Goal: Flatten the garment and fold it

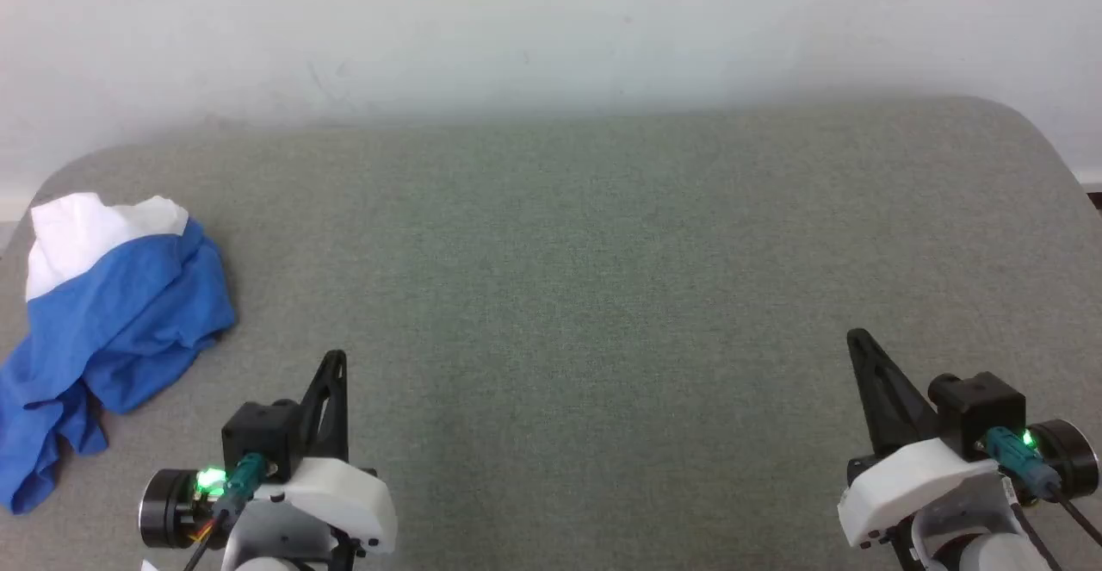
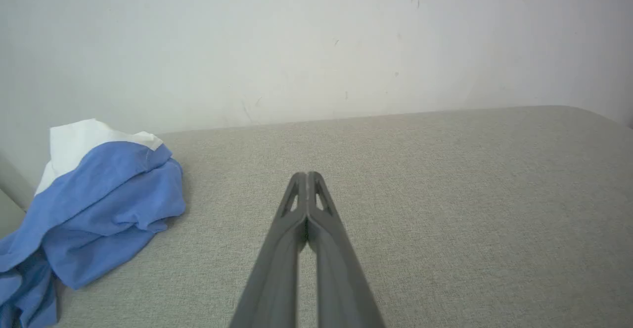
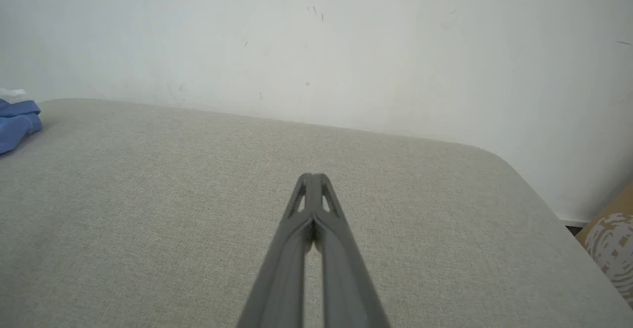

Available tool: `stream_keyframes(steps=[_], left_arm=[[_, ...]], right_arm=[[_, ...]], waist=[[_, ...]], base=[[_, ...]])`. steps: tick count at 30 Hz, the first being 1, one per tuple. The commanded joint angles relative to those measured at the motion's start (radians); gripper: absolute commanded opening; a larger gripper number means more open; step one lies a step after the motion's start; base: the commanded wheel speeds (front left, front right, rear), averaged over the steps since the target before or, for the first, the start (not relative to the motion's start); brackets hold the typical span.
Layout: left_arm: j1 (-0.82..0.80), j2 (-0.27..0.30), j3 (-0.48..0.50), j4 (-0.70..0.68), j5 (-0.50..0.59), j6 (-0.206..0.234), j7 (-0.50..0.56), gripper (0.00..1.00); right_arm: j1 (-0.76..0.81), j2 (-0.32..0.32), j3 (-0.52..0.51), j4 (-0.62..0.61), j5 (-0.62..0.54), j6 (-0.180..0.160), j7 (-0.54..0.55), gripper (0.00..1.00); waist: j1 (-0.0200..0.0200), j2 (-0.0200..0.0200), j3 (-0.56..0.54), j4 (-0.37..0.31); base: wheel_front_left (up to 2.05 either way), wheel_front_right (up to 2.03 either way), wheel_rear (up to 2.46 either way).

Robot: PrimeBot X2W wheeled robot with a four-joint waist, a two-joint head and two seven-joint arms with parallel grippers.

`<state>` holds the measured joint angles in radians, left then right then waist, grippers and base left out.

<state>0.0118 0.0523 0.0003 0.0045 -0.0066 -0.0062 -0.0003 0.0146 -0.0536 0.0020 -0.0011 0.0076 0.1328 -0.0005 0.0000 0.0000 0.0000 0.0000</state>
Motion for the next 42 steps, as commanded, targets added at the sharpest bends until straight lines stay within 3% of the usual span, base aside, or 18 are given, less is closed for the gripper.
stream_keyframes(steps=[1, 23, 24, 42], left_arm=[[-0.012, -0.002, 0.0, -0.005, 0.007, 0.006, 0.0, 0.0], [-0.012, -0.002, 0.0, -0.005, 0.007, 0.006, 0.0, 0.0], [0.0, 0.0, 0.0, 0.0, 0.0, 0.0, 0.0, 1.0], [-0.014, 0.0, -0.021, 0.001, -0.047, 0.004, -0.035, 1.0]], right_arm=[[-0.015, 0.003, -0.002, 0.001, -0.008, -0.002, 0.0, 0.0], [-0.015, 0.003, -0.002, 0.001, -0.008, -0.002, 0.0, 0.0], [0.0, 0.0, 0.0, 0.0, 0.0, 0.0, 0.0, 1.0], [0.009, 0.0, -0.01, -0.005, 0.019, 0.0, -0.035, 1.0]], waist=[[0.0, 0.0, 0.0, 0.0], [0.0, 0.0, 0.0, 0.0], [0.0, 0.0, 0.0, 0.0], [0.0, 0.0, -0.001, 0.021]], base=[[0.0, 0.0, 0.0], [0.0, 0.0, 0.0], [0.0, 0.0, 0.0], [0.0, 0.0, 0.0]])
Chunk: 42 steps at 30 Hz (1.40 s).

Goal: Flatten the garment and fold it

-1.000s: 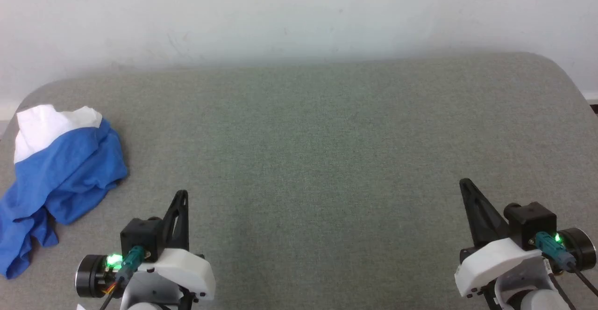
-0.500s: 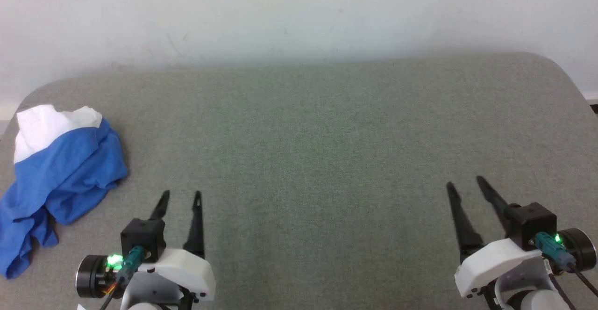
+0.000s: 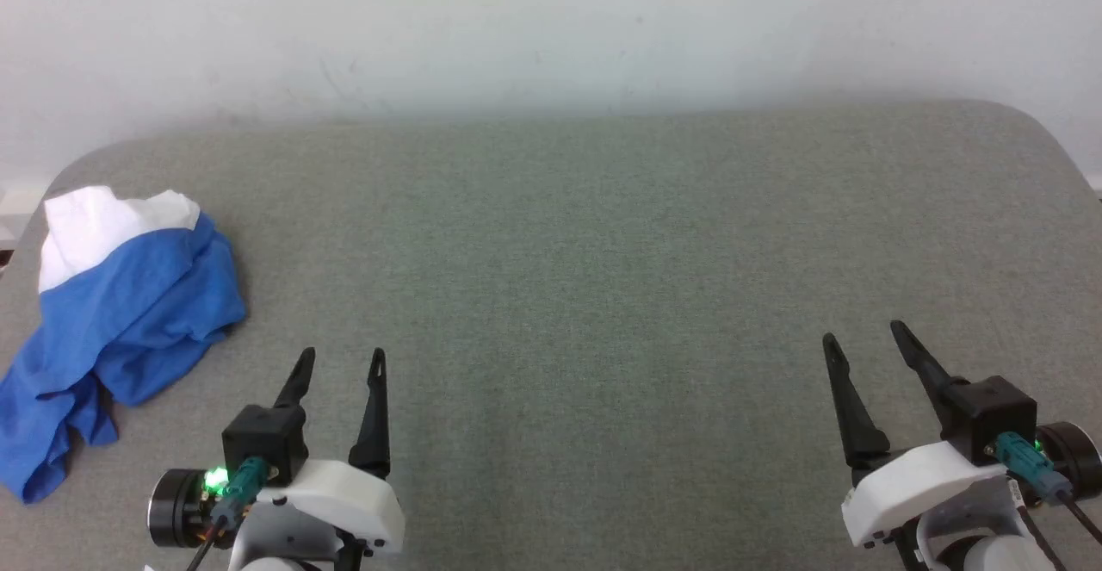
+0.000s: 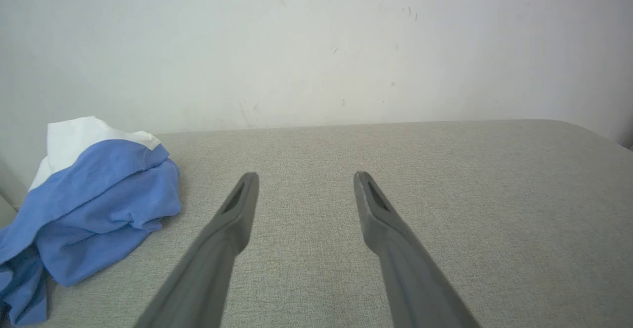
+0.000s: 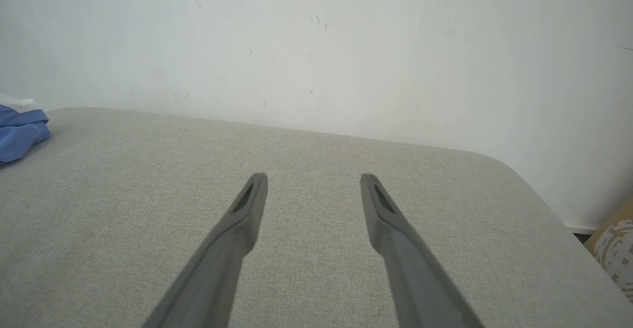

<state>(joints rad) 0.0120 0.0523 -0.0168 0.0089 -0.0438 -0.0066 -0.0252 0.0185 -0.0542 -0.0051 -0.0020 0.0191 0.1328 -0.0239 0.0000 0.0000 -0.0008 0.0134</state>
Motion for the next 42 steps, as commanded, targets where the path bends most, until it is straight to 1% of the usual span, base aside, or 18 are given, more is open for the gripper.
stream_keyframes(steps=[1, 11, 28, 42], left_arm=[[-0.014, 0.0, -0.004, -0.004, -0.009, 0.004, -0.01, 1.0], [-0.013, 0.0, 0.007, -0.017, -0.042, 0.01, -0.031, 1.0], [0.011, -0.001, 0.012, -0.007, -0.064, 0.013, -0.066, 1.0], [-0.006, -0.001, 0.0, -0.011, -0.1, 0.022, -0.095, 1.0]], right_arm=[[0.005, 0.001, -0.003, -0.004, 0.008, 0.0, -0.011, 1.0], [0.008, 0.001, -0.001, -0.02, 0.011, 0.0, -0.03, 1.0], [0.027, 0.002, 0.026, -0.013, 0.043, -0.001, -0.065, 1.0], [0.028, 0.002, 0.03, -0.018, 0.046, -0.001, -0.087, 1.0]], waist=[[0.0, 0.0, 0.0, 0.007], [0.0, 0.0, -0.003, 0.066], [0.0, 0.0, -0.041, 0.228], [0.0, 0.0, -0.02, 0.295]], base=[[0.0, 0.0, 0.0], [0.0, 0.0, 0.0], [-0.02, -0.02, -0.02], [-0.08, -0.08, -0.08]])
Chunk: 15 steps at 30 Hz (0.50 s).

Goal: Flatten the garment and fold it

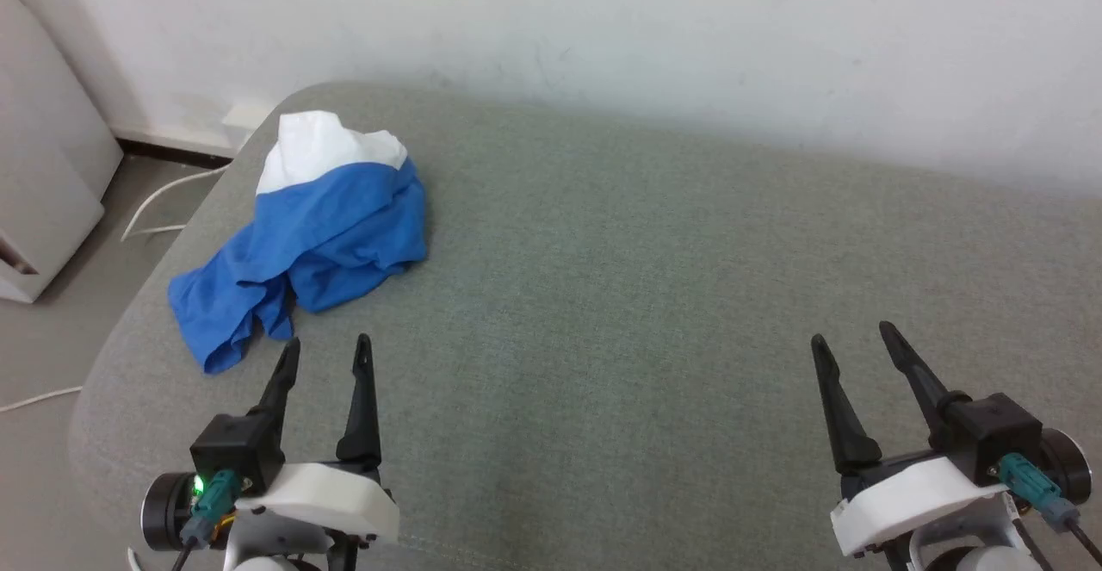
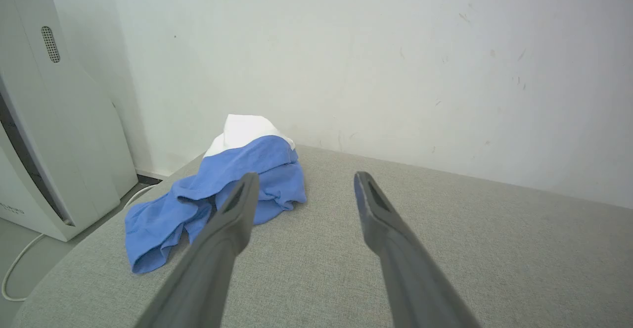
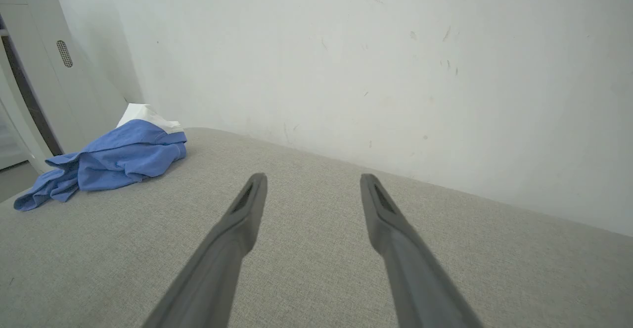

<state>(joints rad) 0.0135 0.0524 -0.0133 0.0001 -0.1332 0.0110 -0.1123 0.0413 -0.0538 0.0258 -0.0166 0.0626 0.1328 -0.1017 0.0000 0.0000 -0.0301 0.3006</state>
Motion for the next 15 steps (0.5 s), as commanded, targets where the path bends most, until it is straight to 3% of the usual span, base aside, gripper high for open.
stream_keyframes(steps=[1, 8, 15], left_arm=[[-0.013, -0.001, -0.005, -0.001, -0.013, 0.004, -0.01, 1.0], [-0.087, -0.001, 0.009, 0.005, -0.033, 0.015, -0.025, 1.0], [-0.204, -0.001, 0.053, 0.046, -0.066, -0.002, -0.04, 1.0]], right_arm=[[0.004, 0.002, -0.001, -0.005, 0.001, -0.001, -0.009, 1.0], [-0.006, 0.002, 0.007, -0.032, -0.013, -0.001, -0.001, 1.0], [-0.032, 0.002, 0.016, -0.055, -0.032, -0.001, 0.004, 1.0]], waist=[[0.0, 0.0, 0.013, 0.011], [0.0, 0.0, 0.064, 0.003], [0.0, 0.0, 0.14, -0.041]], base=[[0.0, 0.0, 0.0], [0.0, 0.0, 0.0], [0.0, 0.0, 0.0]])
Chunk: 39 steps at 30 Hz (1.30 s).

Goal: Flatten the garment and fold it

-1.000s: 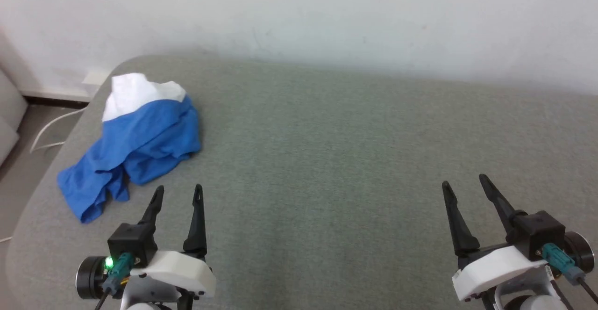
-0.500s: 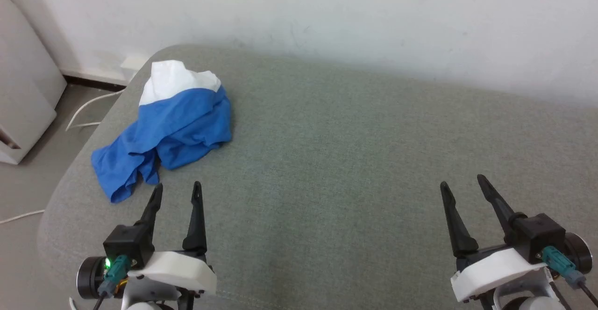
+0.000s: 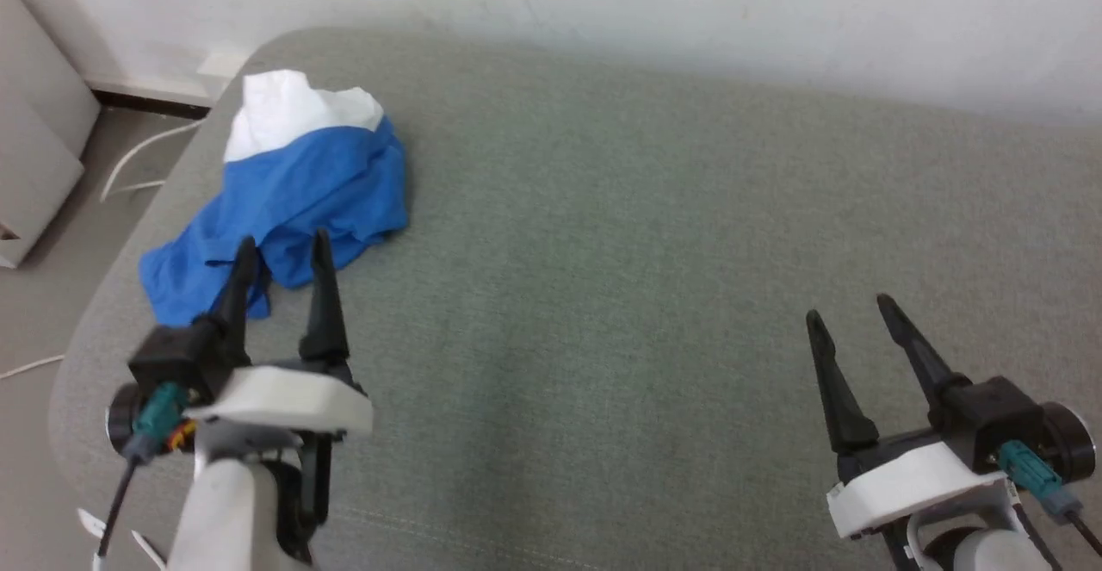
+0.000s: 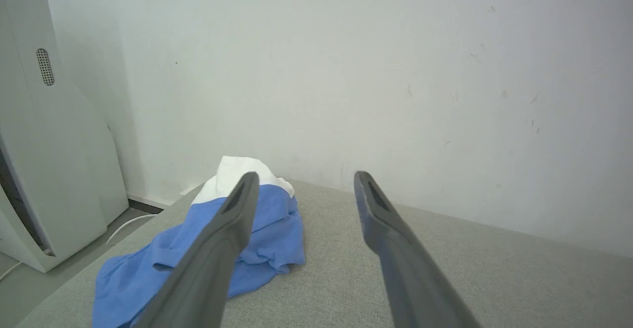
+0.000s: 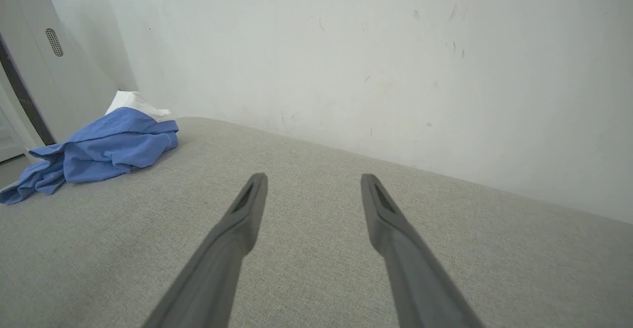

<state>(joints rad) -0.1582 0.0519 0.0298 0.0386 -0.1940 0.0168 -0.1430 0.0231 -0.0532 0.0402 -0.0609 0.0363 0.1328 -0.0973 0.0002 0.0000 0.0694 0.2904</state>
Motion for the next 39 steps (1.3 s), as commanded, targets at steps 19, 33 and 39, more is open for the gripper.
stream_keyframes(steps=[19, 33, 39], left_arm=[[-0.493, 0.235, 0.096, 0.475, -0.049, -0.044, 0.175, 1.0], [-0.612, 0.402, 0.131, 0.725, -0.127, -0.021, 0.633, 1.0], [-0.647, 0.428, 0.112, 0.771, -0.15, -0.031, 0.811, 0.0]], right_arm=[[-0.128, 0.002, 0.027, -0.023, -0.022, -0.002, -0.035, 1.0], [-0.176, 0.002, 0.025, -0.013, -0.015, -0.002, -0.07, 1.0], [-0.182, 0.003, 0.03, -0.025, 0.004, -0.002, -0.077, 1.0]], waist=[[-0.0002, 0.0, 0.298, -0.167], [-0.0002, 0.0, 0.41, -0.228], [-0.0002, 0.0, 0.428, -0.22]], base=[[0.0, 0.0, 0.0], [0.0, 0.0, 0.0], [0.0, 0.0, 0.0]])
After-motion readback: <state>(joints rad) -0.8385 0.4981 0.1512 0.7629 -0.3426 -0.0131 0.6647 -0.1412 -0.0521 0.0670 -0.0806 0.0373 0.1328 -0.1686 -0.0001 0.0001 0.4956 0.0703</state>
